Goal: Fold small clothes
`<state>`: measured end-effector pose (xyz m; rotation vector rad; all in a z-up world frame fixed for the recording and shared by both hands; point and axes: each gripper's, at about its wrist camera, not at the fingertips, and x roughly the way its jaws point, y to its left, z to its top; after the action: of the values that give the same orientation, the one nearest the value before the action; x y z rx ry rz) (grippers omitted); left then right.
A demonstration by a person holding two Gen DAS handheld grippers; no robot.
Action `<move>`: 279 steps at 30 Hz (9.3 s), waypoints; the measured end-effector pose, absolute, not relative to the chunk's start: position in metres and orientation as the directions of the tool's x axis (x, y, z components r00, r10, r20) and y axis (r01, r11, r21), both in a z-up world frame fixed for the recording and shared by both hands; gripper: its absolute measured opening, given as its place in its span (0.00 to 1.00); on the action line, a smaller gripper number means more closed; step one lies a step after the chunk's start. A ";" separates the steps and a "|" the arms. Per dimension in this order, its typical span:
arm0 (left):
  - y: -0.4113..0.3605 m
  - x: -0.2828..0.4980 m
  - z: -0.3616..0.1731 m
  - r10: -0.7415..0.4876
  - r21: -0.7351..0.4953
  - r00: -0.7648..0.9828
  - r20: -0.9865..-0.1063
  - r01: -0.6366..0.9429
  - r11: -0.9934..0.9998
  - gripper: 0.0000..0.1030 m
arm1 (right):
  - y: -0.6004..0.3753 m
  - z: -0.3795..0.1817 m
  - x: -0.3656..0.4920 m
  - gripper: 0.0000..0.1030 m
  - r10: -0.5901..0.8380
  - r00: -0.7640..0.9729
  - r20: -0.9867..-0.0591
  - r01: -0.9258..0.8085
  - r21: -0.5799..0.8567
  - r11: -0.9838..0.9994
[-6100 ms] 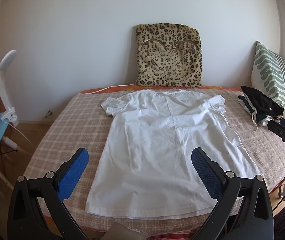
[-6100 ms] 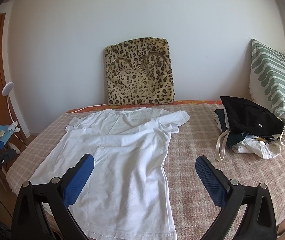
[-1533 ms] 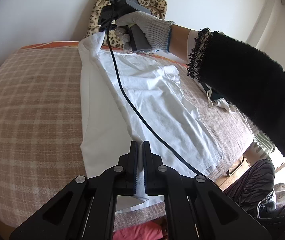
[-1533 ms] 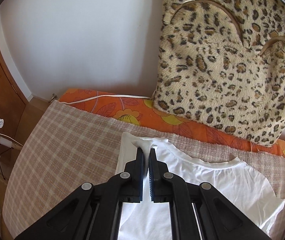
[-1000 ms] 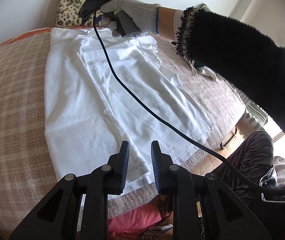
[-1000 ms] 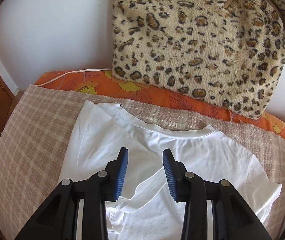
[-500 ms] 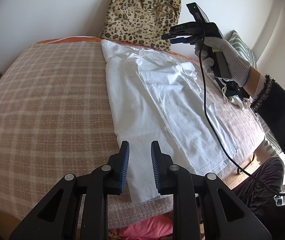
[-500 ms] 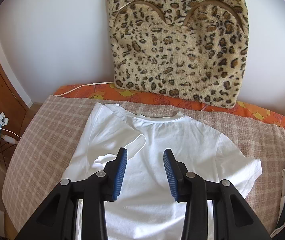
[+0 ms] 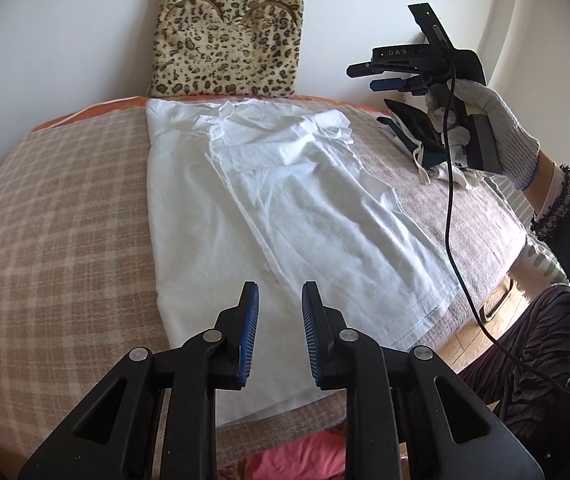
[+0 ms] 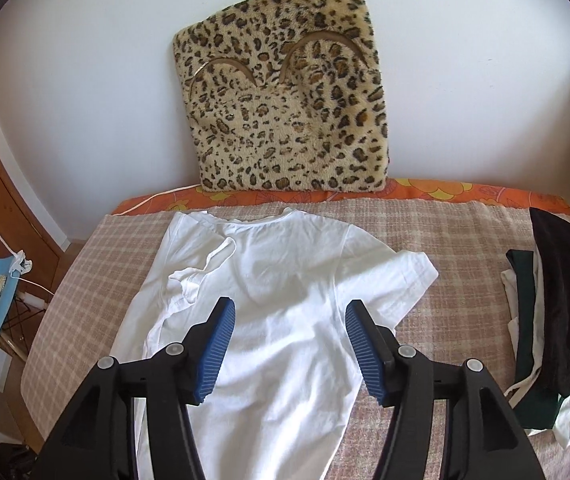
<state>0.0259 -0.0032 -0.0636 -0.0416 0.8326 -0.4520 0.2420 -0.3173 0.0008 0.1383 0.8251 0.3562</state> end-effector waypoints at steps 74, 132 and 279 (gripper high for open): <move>-0.200 0.038 -0.080 -0.662 -0.355 0.330 -0.673 0.640 0.681 0.05 | -0.411 -0.129 0.402 0.29 0.501 0.492 -0.712 -0.093 0.530 0.843; -0.089 0.010 -0.095 -0.567 -0.417 0.473 -0.674 0.390 0.821 0.05 | -0.182 -0.016 0.399 0.02 0.357 0.516 -0.778 -0.397 0.152 0.905; 0.017 0.002 -0.120 -0.426 -0.403 0.504 -0.752 0.160 0.901 0.29 | 0.019 -0.106 0.457 0.00 0.270 0.333 -0.903 -0.433 0.108 0.895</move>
<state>0.0016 0.0165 -0.1203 -0.2981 0.9836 -0.3601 0.4567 0.0190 -0.1060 -0.1620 1.1430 0.4616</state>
